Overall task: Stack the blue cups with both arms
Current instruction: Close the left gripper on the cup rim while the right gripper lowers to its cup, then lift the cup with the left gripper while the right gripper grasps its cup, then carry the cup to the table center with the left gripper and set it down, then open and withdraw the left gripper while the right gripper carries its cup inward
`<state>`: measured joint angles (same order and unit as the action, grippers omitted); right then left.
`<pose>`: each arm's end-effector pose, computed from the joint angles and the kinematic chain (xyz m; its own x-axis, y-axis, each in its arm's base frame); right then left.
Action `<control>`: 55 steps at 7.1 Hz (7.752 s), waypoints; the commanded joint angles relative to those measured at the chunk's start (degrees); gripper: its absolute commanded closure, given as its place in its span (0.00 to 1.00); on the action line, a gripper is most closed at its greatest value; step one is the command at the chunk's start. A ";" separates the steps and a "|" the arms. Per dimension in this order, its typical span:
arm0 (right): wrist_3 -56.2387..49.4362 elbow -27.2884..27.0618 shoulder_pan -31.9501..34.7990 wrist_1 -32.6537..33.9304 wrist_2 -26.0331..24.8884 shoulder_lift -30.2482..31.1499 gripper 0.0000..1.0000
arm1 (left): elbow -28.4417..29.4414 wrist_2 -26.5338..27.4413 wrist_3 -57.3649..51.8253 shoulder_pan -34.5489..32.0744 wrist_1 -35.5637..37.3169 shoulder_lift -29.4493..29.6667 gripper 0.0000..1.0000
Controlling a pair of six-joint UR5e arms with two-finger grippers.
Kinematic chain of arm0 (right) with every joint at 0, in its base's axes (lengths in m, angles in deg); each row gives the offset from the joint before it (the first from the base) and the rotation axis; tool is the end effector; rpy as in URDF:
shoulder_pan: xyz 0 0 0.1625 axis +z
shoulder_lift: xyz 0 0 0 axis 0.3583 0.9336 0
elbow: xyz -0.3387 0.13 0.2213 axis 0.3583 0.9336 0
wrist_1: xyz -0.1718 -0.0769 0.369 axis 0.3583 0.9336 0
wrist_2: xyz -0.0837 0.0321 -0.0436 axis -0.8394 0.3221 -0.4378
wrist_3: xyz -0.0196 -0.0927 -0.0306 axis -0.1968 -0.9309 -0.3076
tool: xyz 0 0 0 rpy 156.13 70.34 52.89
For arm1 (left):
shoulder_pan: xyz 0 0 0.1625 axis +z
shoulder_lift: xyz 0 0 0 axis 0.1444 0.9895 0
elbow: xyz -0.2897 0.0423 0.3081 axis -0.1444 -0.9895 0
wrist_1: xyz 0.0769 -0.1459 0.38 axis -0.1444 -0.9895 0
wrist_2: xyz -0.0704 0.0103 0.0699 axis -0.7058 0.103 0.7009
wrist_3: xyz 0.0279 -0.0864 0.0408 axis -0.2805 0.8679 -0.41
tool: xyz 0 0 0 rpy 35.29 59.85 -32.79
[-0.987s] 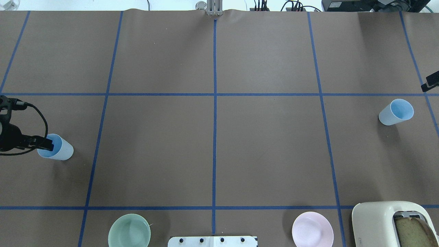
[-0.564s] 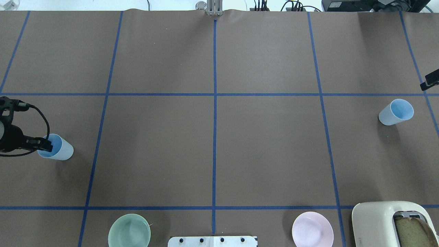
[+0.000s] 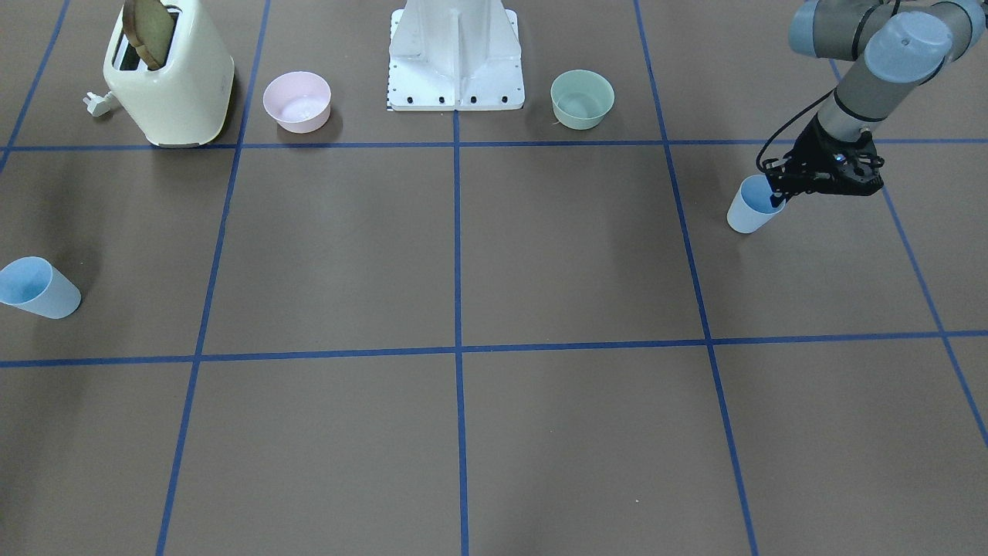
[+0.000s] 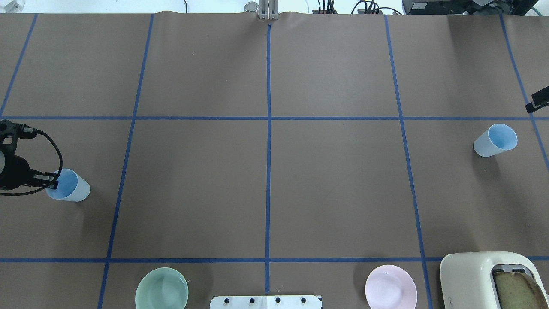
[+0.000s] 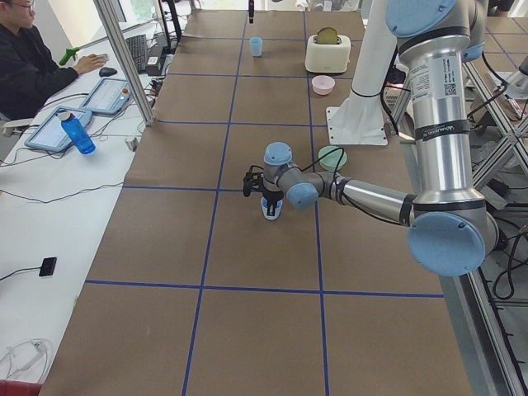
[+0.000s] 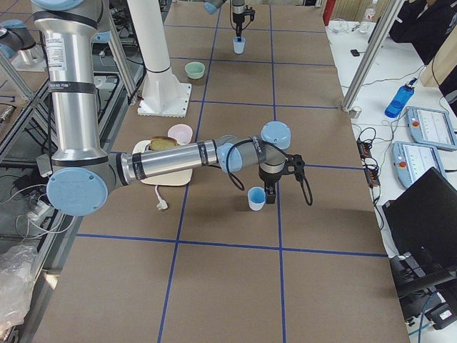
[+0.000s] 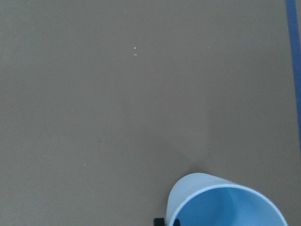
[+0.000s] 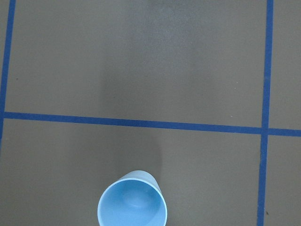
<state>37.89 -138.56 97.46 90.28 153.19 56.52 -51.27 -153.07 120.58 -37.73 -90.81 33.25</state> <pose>-0.0575 -0.5174 0.5456 0.6968 -0.0561 0.7150 -0.0009 0.9969 0.0791 0.2464 -0.3800 0.5239 0.6830 0.0783 -0.7262 0.0060 0.9936 0.1127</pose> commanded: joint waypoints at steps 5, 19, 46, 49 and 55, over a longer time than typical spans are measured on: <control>0.00 3.94 -2.80 -0.71 -0.82 -0.01 0.00 | -9.28 -7.96 0.12 -5.39 28.13 17.88 1.00; 4.74 10.80 -7.20 -10.90 -1.53 0.08 0.00 | -6.59 -3.74 13.04 1.91 47.57 42.37 1.00; 20.74 1.30 -11.95 11.33 -1.26 -23.04 1.00 | 24.00 3.46 15.42 14.47 28.84 57.93 1.00; 20.74 1.30 -11.95 11.33 -1.26 -23.21 1.00 | 23.04 3.46 15.33 14.47 28.76 57.75 0.31; 38.10 -1.06 -19.31 10.81 -2.48 -28.91 1.00 | -0.73 -3.82 2.89 2.64 36.73 43.55 0.03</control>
<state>70.66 -138.67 81.05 101.25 151.49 29.06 -45.27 -154.34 128.59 -30.58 -57.15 81.47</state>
